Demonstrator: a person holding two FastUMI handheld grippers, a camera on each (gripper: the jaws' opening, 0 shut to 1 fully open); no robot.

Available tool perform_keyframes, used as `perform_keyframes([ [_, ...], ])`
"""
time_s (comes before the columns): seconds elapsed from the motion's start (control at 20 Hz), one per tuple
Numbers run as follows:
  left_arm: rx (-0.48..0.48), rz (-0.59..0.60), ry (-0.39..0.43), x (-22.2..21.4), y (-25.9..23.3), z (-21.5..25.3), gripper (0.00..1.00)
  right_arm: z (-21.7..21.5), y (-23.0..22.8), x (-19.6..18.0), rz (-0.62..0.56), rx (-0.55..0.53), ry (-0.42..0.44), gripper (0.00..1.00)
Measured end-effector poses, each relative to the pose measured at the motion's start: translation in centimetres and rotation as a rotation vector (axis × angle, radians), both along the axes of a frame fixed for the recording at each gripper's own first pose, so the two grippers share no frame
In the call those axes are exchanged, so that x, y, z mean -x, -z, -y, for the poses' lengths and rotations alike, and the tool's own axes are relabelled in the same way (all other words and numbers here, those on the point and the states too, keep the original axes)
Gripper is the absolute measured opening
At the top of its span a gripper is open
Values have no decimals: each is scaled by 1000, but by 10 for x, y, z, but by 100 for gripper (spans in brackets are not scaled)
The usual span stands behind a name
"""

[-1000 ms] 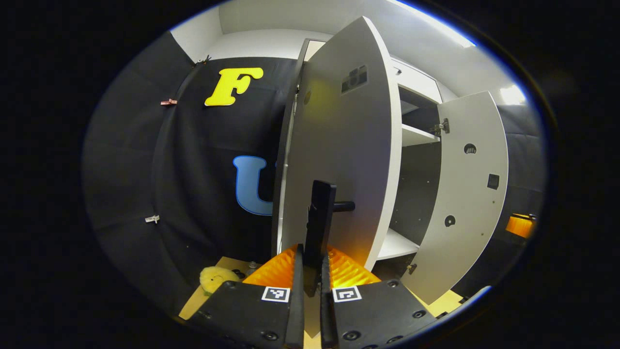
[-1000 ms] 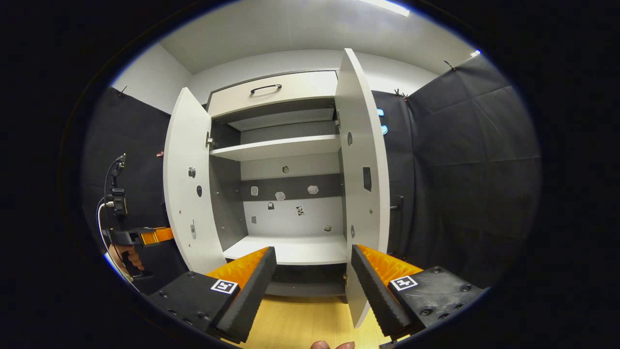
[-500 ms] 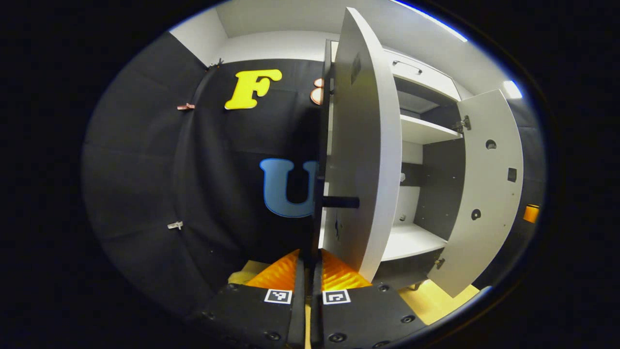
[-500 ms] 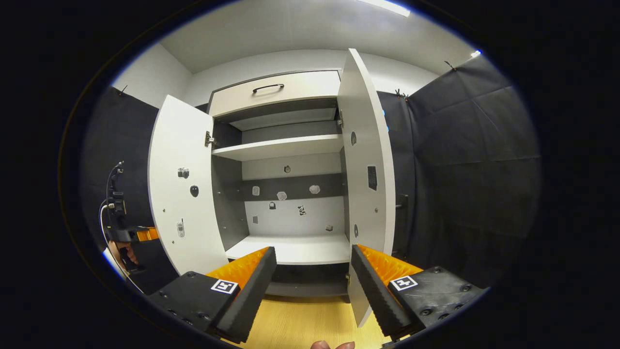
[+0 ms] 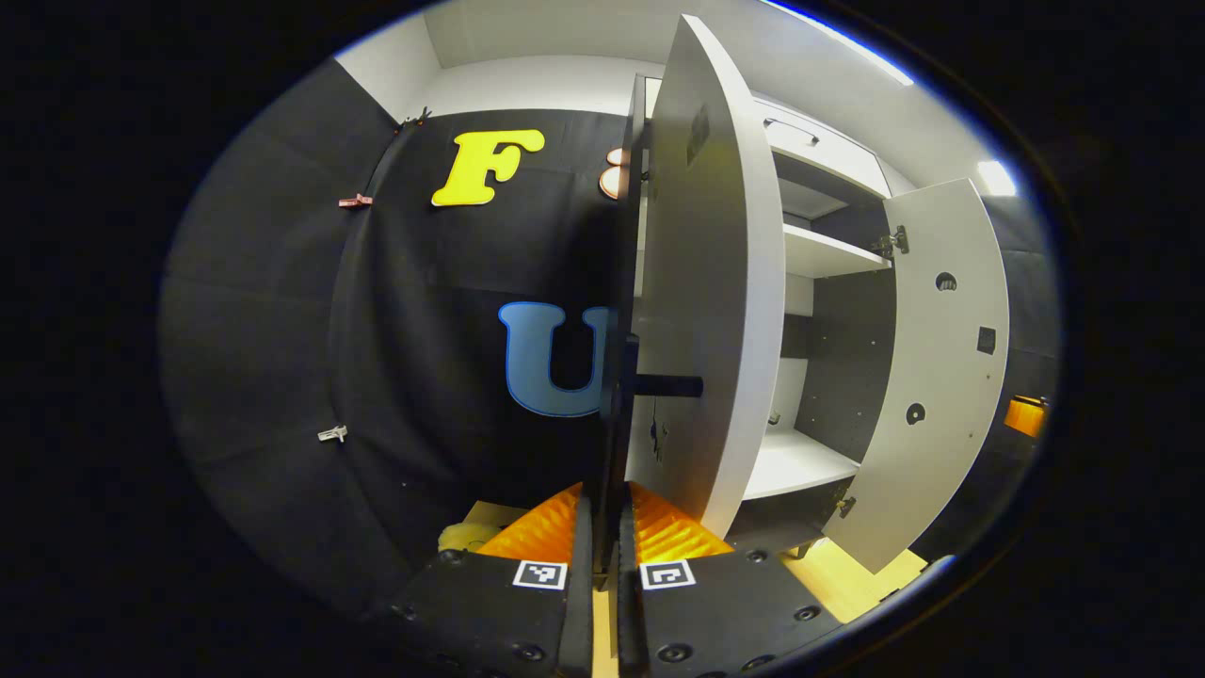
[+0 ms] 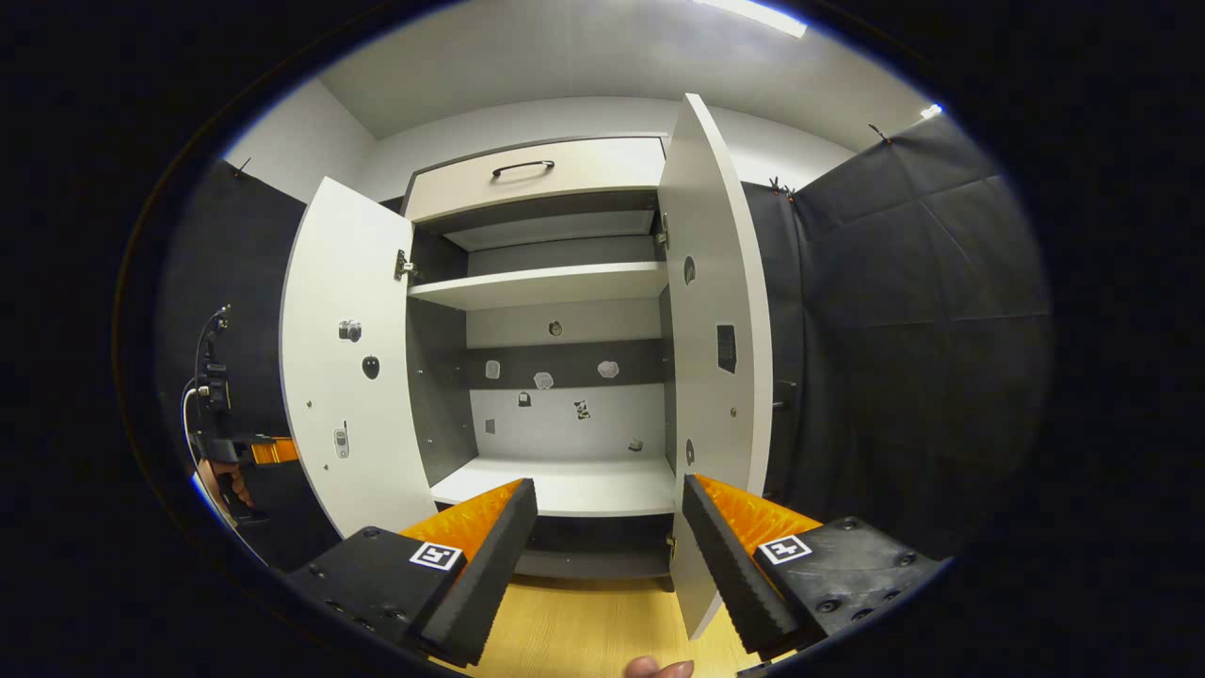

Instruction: Open the right door of the double-door shoe cabinet with the right hand, and open the left door with the left hand.

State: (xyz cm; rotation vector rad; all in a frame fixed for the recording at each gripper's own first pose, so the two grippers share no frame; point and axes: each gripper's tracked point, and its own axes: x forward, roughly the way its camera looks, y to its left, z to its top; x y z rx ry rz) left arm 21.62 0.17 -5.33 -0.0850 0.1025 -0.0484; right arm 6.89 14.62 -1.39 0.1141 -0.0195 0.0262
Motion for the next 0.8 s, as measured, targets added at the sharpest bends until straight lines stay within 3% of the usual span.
perform_keyframes([
  [0.3, -21, 11, -32, 7, -4, -6, 18, -2, -1, 2, 7, 49, -19, 98],
  [0.5, -36, 30, -67, 15, -9, -12, 29, 0, 2, 4, -17, 44, -24, 98],
  [0.55, -38, 35, -67, 18, -10, -11, 42, 2, 1, 4, -15, 51, -22, 98],
  [0.8, -14, 59, -51, 32, -18, 4, 83, 12, -13, 12, 25, 52, -18, 98],
])
